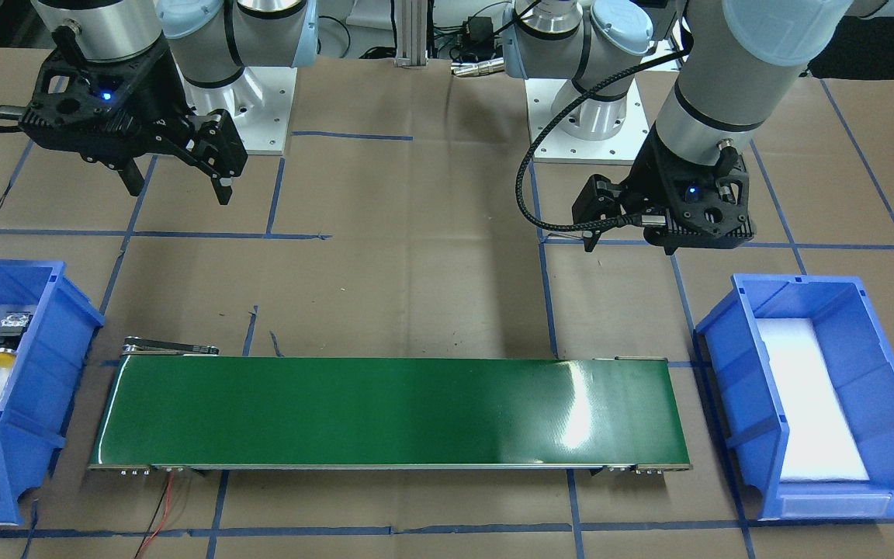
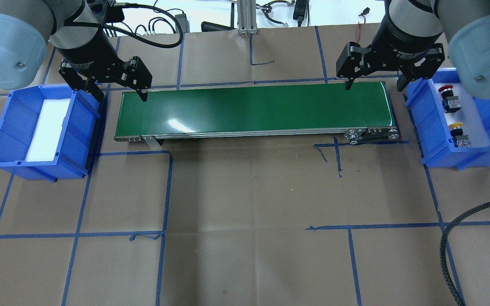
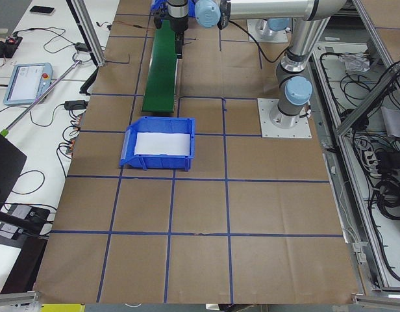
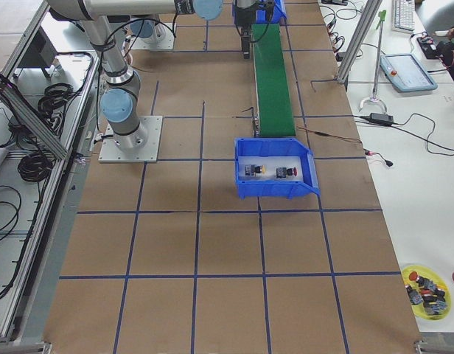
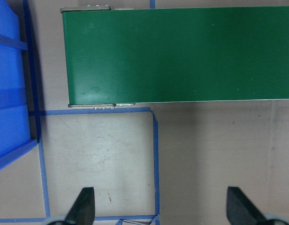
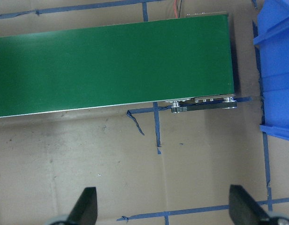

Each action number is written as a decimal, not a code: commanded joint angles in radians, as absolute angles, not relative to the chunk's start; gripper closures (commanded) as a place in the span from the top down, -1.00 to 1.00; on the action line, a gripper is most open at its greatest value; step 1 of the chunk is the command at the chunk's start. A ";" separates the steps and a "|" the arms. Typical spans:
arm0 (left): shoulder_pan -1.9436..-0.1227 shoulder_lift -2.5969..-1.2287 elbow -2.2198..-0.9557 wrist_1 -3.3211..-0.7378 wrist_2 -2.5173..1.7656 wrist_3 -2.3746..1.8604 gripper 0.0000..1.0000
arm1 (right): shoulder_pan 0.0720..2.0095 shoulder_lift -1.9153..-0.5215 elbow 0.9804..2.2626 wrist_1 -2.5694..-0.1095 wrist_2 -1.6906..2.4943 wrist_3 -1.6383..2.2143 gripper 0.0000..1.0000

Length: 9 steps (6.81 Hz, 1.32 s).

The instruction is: Transport two buttons from left to right

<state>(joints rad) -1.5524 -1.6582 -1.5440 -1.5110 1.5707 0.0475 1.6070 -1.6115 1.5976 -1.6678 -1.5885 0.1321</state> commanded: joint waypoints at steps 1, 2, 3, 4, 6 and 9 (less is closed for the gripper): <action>-1.552 -1.658 -1.543 -1.511 1.571 0.048 1.00 | 1.611 -1.608 1.600 -1.652 -1.580 0.132 1.00; -1.552 -1.658 -1.543 -1.511 1.571 0.048 1.00 | 1.611 -1.608 1.598 -1.654 -1.580 0.132 1.00; -1.552 -1.658 -1.543 -1.511 1.571 0.048 1.00 | 1.611 -1.603 1.601 -1.651 -1.583 0.132 1.00; -1.552 -1.658 -1.543 -1.509 1.571 0.048 1.00 | 1.611 -1.603 1.601 -1.632 -1.583 0.132 1.00; -1.552 -1.658 -1.543 -1.511 1.571 0.048 1.00 | 1.611 -1.603 1.601 -1.632 -1.585 0.130 1.00; -1.552 -1.657 -1.545 -1.509 1.569 0.048 1.00 | 1.611 -1.601 1.603 -1.632 -1.589 0.123 1.00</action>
<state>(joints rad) -1.5524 -1.6572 -1.5441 -1.5107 1.5695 0.0476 1.6107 -1.6017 1.6028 -1.6322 -1.5883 0.1262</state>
